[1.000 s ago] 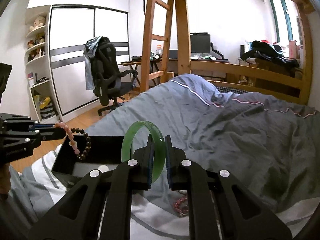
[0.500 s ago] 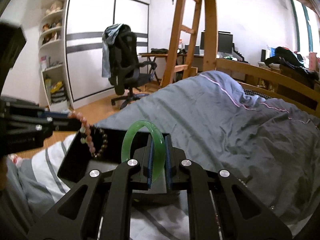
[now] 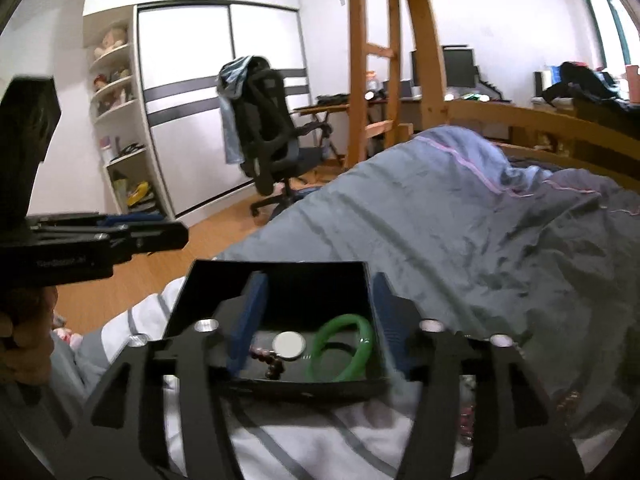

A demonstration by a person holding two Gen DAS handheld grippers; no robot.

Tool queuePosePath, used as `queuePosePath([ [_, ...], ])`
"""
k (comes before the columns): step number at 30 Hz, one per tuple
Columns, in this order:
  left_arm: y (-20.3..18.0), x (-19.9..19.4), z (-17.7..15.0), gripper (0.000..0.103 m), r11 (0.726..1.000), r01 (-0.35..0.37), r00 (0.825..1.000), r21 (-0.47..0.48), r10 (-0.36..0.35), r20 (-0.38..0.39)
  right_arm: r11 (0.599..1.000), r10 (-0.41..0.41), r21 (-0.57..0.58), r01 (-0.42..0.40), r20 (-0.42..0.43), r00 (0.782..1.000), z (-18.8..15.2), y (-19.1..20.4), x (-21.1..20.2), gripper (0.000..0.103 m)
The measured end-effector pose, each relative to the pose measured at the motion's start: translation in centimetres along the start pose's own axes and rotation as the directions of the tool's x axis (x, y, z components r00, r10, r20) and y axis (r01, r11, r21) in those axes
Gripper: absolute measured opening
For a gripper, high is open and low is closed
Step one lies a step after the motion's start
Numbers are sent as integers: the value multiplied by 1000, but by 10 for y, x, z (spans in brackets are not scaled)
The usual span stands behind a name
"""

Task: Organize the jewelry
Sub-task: 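Open both tools to drop the bangle and pink bracelet into the black box, then grasp the gold crystal bracelet with the right tool while the left tool moves to the red bracelet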

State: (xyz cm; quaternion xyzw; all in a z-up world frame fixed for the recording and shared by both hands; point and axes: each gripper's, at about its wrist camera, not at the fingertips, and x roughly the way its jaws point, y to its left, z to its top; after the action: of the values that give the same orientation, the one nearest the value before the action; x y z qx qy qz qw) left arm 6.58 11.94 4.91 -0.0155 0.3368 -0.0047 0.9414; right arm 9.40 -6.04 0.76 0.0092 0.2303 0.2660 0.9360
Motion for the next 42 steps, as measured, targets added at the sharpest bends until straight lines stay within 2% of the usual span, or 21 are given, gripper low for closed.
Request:
queuePosePath([
  [1, -3, -1, 0, 58, 1000, -2, 1000, 8, 2, 6, 1000, -15, 6, 15, 7, 1000, 1, -3, -4, 91],
  [2, -5, -2, -1, 77, 1000, -4, 1000, 13, 4, 14, 999, -46, 23, 46, 25, 999, 3, -8, -14, 95],
  [3, -10, -7, -1, 88, 1000, -5, 999, 16, 4, 39, 997, -71, 36, 70, 41, 997, 4, -13, -23, 96],
  [4, -12, -10, -1, 91, 1000, 0, 998, 16, -1, 56, 995, -89, 44, 87, 44, 995, 6, -18, -28, 99],
  [6, -18, -16, -1, 97, 1000, 17, 997, 17, -18, 77, 987, -153, 62, 150, 40, 987, 9, -30, -45, 99],
  [11, -36, -18, -6, 97, 996, 85, 995, 14, -85, 57, 958, -262, 123, 258, 15, 965, 9, -64, -89, 99],
  [15, -58, -16, -14, 97, 992, 113, 993, 58, -115, 31, 931, -336, 148, 334, -11, 942, -3, -84, -121, 99],
  [21, -99, -14, -36, 97, 978, 180, 984, 106, -178, -26, 898, -391, 197, 393, -52, 919, -22, -108, -143, 99],
  [25, -140, -9, -54, 97, 952, 167, 986, 257, -159, -53, 889, -408, 194, 414, -70, 910, -29, -115, -140, 99],
  [28, -161, 2, -61, 97, 929, 176, 984, 325, -163, -66, 891, -407, 184, 416, -81, 910, -33, -119, -132, 99],
  [35, -174, 40, -63, 97, 916, 248, 966, 316, -208, -156, 899, -406, 133, 417, -99, 908, -38, -123, -106, 99],
  [38, -185, 61, -68, 97, 913, 241, 963, 329, -182, -199, 906, -398, 123, 406, -87, 913, -36, -128, -91, 99],
  [39, -187, 66, -69, 90, 913, 232, 963, 336, -167, -212, 906, -396, 124, 404, -80, 915, -35, -131, -86, 98],
  [41, -191, 80, -73, 74, 906, 250, 949, 342, -160, -270, 912, -379, 130, 388, -94, 921, -34, -136, -74, 89],
  [42, -191, 85, -74, 69, 905, 261, 942, 336, -163, -293, 916, -367, 133, 380, -112, 924, -35, -139, -68, 76],
])
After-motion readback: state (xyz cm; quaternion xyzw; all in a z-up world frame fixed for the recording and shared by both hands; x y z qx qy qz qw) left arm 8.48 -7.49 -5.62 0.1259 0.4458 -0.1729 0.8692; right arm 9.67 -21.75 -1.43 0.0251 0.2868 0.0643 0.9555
